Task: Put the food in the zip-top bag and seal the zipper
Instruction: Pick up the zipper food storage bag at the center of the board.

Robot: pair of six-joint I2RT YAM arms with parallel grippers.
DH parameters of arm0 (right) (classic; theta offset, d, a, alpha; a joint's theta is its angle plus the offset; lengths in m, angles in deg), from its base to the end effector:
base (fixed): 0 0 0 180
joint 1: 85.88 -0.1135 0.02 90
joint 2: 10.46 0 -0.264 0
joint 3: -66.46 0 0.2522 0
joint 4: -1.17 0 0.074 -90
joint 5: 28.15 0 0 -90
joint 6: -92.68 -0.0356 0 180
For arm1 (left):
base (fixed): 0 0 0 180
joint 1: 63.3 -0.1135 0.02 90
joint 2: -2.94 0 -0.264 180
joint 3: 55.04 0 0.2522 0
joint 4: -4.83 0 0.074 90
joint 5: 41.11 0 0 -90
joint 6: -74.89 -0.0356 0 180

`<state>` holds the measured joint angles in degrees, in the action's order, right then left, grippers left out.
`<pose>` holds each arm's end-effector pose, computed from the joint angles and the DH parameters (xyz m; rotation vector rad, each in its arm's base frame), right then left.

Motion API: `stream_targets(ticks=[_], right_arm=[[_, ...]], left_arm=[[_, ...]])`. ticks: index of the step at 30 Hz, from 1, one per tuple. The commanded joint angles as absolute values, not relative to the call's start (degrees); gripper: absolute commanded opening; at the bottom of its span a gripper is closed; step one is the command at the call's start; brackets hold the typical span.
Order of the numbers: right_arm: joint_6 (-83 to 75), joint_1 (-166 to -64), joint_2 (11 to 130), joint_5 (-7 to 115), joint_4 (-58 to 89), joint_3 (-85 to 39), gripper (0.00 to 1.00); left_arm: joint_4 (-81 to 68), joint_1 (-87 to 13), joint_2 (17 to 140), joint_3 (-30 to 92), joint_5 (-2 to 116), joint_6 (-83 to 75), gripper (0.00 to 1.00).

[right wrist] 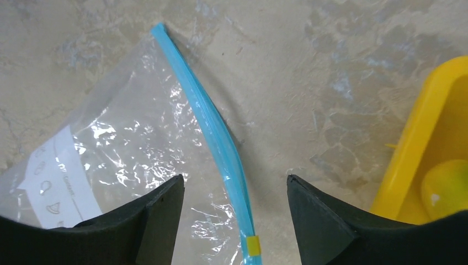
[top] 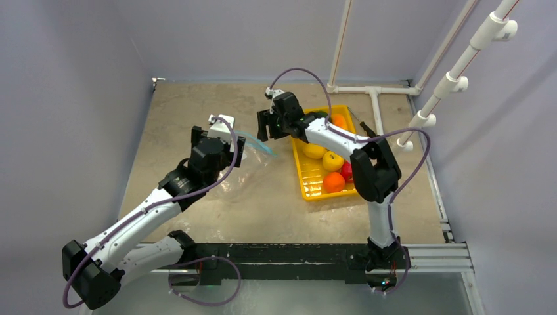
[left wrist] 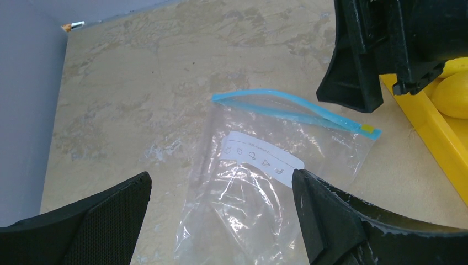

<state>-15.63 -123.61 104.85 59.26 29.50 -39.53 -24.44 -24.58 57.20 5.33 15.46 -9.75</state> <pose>0.3695 0.2880 0.2444 -0.4116 2.2542 0.5748 0.1776 -0.1173 0.3138 0.1817 1.8970 0.0574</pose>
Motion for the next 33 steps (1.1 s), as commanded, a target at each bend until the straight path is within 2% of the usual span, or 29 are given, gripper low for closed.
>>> stream_targets(ticks=[1, 10, 33], right_arm=[[-14.9, -122.67, 105.88, 50.64, 26.8, -42.6, 0.73], [-15.1, -121.64, 110.39, 43.17, 24.6, -43.55, 0.77], [-13.76, -118.83, 115.23, 23.29, 19.64, -41.58, 0.75]], left_arm=[[-23.0, -24.3, 55.94, 5.48, 15.94, -10.07, 0.97], [-22.97, -24.26, 56.02, 5.54, 16.67, -10.1, 0.97], [-23.04, -24.29, 55.85, 5.55, 16.68, -10.28, 0.97]])
